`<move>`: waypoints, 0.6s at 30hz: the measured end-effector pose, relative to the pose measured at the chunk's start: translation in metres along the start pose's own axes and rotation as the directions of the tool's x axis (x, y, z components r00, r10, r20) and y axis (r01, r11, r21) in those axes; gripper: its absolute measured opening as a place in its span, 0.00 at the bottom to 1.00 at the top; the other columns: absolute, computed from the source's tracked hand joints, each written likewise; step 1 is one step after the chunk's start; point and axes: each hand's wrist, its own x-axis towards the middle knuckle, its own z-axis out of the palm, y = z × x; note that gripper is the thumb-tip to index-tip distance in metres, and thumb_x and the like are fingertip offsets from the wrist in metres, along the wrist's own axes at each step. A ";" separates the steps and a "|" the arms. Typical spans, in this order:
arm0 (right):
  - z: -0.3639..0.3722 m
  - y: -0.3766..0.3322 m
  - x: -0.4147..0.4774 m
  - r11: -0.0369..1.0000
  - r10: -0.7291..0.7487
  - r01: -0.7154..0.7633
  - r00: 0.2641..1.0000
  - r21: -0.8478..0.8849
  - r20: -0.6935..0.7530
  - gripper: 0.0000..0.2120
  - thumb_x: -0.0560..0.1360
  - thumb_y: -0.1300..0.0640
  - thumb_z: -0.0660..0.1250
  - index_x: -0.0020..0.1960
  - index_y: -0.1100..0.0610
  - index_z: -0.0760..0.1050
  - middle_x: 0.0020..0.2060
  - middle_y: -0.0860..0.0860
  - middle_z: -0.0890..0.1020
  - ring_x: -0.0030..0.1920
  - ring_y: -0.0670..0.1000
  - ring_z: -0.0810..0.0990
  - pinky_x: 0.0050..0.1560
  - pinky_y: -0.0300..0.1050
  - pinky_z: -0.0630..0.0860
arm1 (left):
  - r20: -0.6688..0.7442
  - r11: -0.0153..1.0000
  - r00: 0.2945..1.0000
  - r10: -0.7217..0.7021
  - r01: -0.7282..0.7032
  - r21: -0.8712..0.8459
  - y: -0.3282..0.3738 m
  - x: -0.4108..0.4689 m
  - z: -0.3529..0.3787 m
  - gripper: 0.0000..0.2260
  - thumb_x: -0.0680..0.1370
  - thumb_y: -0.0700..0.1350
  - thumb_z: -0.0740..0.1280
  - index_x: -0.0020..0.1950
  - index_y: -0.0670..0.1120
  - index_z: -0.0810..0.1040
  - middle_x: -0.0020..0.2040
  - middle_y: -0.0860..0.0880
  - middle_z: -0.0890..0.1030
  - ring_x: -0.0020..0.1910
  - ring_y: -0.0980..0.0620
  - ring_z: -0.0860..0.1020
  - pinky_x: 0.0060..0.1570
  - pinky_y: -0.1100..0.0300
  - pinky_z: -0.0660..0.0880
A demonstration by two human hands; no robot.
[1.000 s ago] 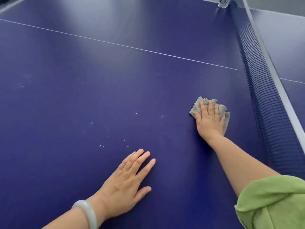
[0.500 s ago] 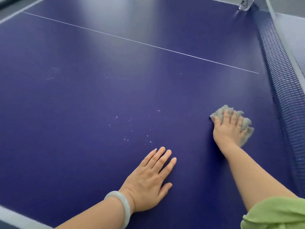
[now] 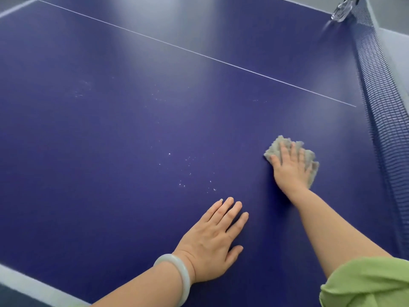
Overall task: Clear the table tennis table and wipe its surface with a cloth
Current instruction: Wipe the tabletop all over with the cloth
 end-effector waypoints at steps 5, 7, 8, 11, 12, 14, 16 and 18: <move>0.013 -0.034 -0.029 0.987 0.160 -0.159 0.987 0.022 -0.034 0.28 0.83 0.42 0.43 0.81 0.47 0.41 0.80 0.50 0.42 0.79 0.54 0.39 0.76 0.62 0.39 | -0.002 1.000 1.000 0.000 -0.001 -0.022 0.001 0.000 0.002 0.29 0.81 0.59 0.53 0.79 0.47 0.59 0.79 0.44 0.59 0.79 0.44 0.55 0.75 0.44 0.54; 0.023 -0.081 -0.032 0.994 -0.098 0.096 0.995 -0.056 -0.027 0.28 0.83 0.42 0.44 0.81 0.46 0.42 0.80 0.50 0.42 0.79 0.56 0.40 0.76 0.63 0.38 | -0.003 0.999 1.000 0.012 -0.012 -0.047 -0.001 0.001 0.002 0.29 0.81 0.59 0.52 0.80 0.47 0.56 0.80 0.44 0.56 0.79 0.44 0.50 0.76 0.44 0.50; 0.028 -0.103 -0.035 0.962 -0.263 0.263 0.965 -0.079 0.006 0.28 0.83 0.41 0.45 0.81 0.44 0.43 0.80 0.49 0.42 0.79 0.55 0.39 0.75 0.62 0.35 | 0.000 0.998 1.000 0.021 -0.021 -0.059 -0.001 0.003 0.003 0.30 0.81 0.59 0.51 0.80 0.47 0.54 0.80 0.44 0.53 0.80 0.45 0.46 0.77 0.45 0.47; 0.032 -0.133 -0.037 0.825 -0.560 0.566 0.813 0.011 0.157 0.27 0.83 0.39 0.47 0.80 0.40 0.44 0.80 0.43 0.42 0.79 0.48 0.35 0.74 0.57 0.30 | 0.018 0.996 1.000 0.022 -0.020 -0.083 -0.002 0.003 0.004 0.30 0.82 0.59 0.49 0.80 0.47 0.51 0.81 0.45 0.50 0.80 0.45 0.42 0.77 0.46 0.44; 0.029 -0.127 -0.034 0.814 -0.576 0.581 0.800 0.024 0.171 0.27 0.83 0.39 0.48 0.79 0.39 0.45 0.80 0.42 0.43 0.79 0.47 0.36 0.74 0.56 0.30 | 0.016 0.996 1.000 0.021 -0.020 -0.083 -0.002 0.002 0.003 0.30 0.82 0.59 0.50 0.80 0.47 0.52 0.81 0.44 0.51 0.80 0.45 0.43 0.77 0.45 0.44; 0.023 -0.095 -0.030 0.858 -0.508 0.514 0.852 -0.016 0.125 0.27 0.83 0.40 0.49 0.79 0.39 0.46 0.80 0.42 0.44 0.79 0.47 0.38 0.72 0.52 0.28 | 0.007 0.997 1.000 0.024 -0.023 -0.074 -0.002 0.000 0.004 0.29 0.81 0.59 0.51 0.80 0.47 0.54 0.80 0.44 0.54 0.80 0.44 0.47 0.77 0.46 0.46; 0.016 -0.052 -0.038 0.943 -0.332 0.333 0.942 -0.015 0.044 0.27 0.82 0.40 0.48 0.80 0.40 0.46 0.80 0.43 0.44 0.79 0.48 0.40 0.71 0.49 0.29 | -0.006 0.998 1.000 0.022 -0.022 -0.056 -0.002 0.000 0.005 0.29 0.81 0.58 0.52 0.79 0.47 0.57 0.80 0.44 0.57 0.79 0.44 0.52 0.77 0.46 0.48; 0.015 -0.022 -0.062 0.977 -0.209 0.208 0.977 0.037 0.037 0.28 0.82 0.40 0.46 0.80 0.41 0.45 0.80 0.43 0.43 0.79 0.47 0.38 0.75 0.52 0.31 | 0.005 0.998 1.000 0.018 -0.018 -0.065 -0.003 0.000 0.004 0.29 0.81 0.58 0.52 0.79 0.47 0.58 0.80 0.44 0.57 0.79 0.44 0.51 0.77 0.46 0.48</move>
